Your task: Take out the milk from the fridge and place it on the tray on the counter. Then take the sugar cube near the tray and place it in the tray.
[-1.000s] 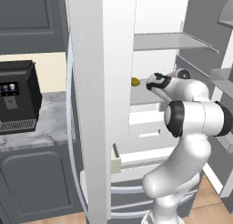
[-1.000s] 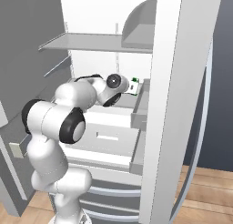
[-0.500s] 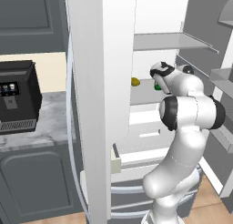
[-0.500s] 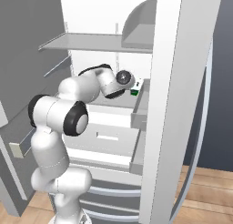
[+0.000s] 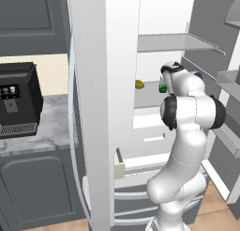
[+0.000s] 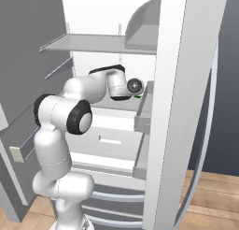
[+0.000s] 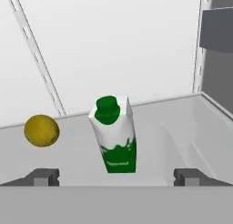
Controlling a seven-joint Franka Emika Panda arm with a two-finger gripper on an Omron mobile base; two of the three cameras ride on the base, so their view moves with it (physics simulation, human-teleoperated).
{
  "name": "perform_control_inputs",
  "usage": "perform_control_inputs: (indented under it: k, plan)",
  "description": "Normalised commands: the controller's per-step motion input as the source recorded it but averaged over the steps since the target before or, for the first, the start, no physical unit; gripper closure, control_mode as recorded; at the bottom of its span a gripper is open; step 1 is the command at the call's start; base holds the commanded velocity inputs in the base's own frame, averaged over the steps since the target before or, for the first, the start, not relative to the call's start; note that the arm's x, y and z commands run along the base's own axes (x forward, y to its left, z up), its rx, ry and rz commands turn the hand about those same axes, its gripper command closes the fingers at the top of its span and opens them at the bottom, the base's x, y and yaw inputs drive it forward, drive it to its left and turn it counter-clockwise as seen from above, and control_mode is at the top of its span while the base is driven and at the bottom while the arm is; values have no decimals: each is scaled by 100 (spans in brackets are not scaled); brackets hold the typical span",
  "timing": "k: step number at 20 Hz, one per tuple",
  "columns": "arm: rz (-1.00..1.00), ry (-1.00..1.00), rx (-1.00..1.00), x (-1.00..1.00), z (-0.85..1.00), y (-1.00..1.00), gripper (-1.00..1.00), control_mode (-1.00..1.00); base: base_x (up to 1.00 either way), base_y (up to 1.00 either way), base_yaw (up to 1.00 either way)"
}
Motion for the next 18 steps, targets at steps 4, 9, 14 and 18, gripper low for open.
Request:
perform_control_inputs:
  k: [4,9,14,18]
  plan:
    - [0,0,0,19,0,0,-100,-100,0,0,0]
    - [0,0,0,26,0,0,-100,-100,0,0,0]
    - [0,0,0,30,0,0,-100,-100,0,0,0]
    - [0,0,0,31,-2,0,-100,-100,0,0,0]
